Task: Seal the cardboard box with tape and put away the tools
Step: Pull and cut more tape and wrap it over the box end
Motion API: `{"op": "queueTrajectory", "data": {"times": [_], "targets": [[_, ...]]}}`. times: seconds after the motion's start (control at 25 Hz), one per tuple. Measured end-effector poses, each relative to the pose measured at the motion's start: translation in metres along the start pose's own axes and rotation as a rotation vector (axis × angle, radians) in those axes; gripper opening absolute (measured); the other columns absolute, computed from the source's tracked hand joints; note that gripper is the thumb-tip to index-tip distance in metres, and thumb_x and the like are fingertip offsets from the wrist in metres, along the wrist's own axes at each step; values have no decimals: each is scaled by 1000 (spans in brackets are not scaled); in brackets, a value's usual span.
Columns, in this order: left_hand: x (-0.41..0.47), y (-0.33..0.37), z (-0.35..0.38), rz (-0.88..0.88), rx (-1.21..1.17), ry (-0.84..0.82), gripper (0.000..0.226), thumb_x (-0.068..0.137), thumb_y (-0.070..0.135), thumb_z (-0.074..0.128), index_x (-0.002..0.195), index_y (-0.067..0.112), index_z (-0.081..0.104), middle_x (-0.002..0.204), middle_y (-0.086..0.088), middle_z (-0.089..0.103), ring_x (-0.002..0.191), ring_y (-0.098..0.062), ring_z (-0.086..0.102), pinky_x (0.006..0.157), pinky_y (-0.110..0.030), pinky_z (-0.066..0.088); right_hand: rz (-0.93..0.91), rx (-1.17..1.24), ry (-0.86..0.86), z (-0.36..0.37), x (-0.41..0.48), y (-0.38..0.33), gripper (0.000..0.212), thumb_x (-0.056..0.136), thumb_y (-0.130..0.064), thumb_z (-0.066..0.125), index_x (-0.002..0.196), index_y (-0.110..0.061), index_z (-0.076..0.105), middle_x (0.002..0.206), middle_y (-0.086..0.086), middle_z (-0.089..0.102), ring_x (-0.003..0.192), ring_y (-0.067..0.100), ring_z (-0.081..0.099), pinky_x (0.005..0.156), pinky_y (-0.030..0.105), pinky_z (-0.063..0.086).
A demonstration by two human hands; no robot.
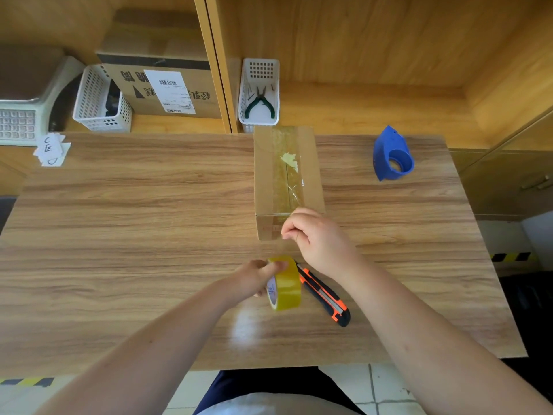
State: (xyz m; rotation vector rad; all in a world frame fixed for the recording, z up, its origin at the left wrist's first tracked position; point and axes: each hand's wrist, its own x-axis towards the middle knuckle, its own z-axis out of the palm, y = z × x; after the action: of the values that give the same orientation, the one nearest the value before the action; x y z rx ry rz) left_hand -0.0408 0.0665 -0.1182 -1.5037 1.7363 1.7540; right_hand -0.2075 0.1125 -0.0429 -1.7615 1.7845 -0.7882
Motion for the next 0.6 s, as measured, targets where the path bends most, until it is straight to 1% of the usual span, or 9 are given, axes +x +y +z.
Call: {"op": "queueTrajectory", "data": {"times": [0.04, 0.12, 0.16, 0.24, 0.32, 0.4, 0.48, 0.52, 0.6], "targets": [[2, 0, -2, -7, -19, -2, 76, 56, 78, 55, 103, 17, 61, 89, -10, 68, 79, -28, 64, 93, -51, 53, 11, 22, -35, -3, 2, -5, 9, 91, -7, 59, 85, -8, 65, 89, -2, 62, 81, 16, 58, 72, 29, 46], [1, 3, -4, 48, -23, 12, 75, 59, 70, 63, 122, 33, 50, 103, -8, 68, 95, -27, 66, 84, -41, 55, 77, 97, -104, -9, 5, -7, 8, 91, -6, 59, 86, -8, 63, 90, 0, 61, 79, 13, 59, 74, 23, 46], [0, 5, -3, 80, 3, 12, 71, 61, 65, 66, 125, 40, 46, 106, -5, 65, 98, -25, 64, 78, -35, 53, 127, 146, -128, -10, 5, -6, 8, 92, -4, 57, 87, -6, 63, 91, 2, 61, 77, 12, 63, 73, 20, 49], [1, 5, 1, 112, 56, 14, 61, 66, 56, 73, 120, 38, 53, 104, -1, 63, 96, -19, 62, 76, -32, 51, 232, 225, -158, -6, 2, 1, 8, 94, -3, 56, 89, -3, 62, 92, 6, 62, 71, 12, 68, 68, 16, 54], [5, 1, 7, 128, 104, 44, 54, 68, 49, 79, 115, 31, 61, 108, 1, 65, 102, -17, 62, 85, -34, 51, 303, 258, -174, 3, -3, 9, 8, 93, -4, 57, 89, -3, 64, 91, 6, 64, 67, 13, 70, 66, 17, 56], [4, -2, 10, 181, 77, 52, 66, 65, 42, 83, 123, 29, 54, 118, 5, 65, 114, -14, 59, 95, -37, 50, 333, 270, -166, 14, -7, 15, 7, 92, -6, 60, 87, -7, 65, 86, 1, 63, 67, 14, 70, 65, 21, 57], [2, -4, 11, 242, 22, 55, 73, 62, 34, 86, 122, 33, 44, 122, 9, 63, 120, -9, 55, 98, -39, 48, 352, 272, -138, 21, -10, 21, 5, 91, -8, 63, 87, -9, 66, 81, -3, 65, 66, 14, 70, 64, 20, 56], [1, -4, 11, 266, 22, 69, 70, 63, 31, 86, 118, 33, 44, 121, 10, 63, 120, -7, 56, 97, -39, 49, 362, 285, -128, 22, -10, 22, 4, 90, -8, 64, 87, -8, 67, 79, -3, 65, 65, 15, 70, 64, 22, 56], [-2, -4, 13, 304, -13, 120, 52, 67, 28, 83, 108, 31, 51, 117, 12, 66, 116, -2, 58, 95, -38, 51, 377, 327, -109, 26, -11, 25, 3, 89, -7, 65, 88, -8, 68, 76, -2, 66, 64, 15, 69, 66, 29, 59]]}}
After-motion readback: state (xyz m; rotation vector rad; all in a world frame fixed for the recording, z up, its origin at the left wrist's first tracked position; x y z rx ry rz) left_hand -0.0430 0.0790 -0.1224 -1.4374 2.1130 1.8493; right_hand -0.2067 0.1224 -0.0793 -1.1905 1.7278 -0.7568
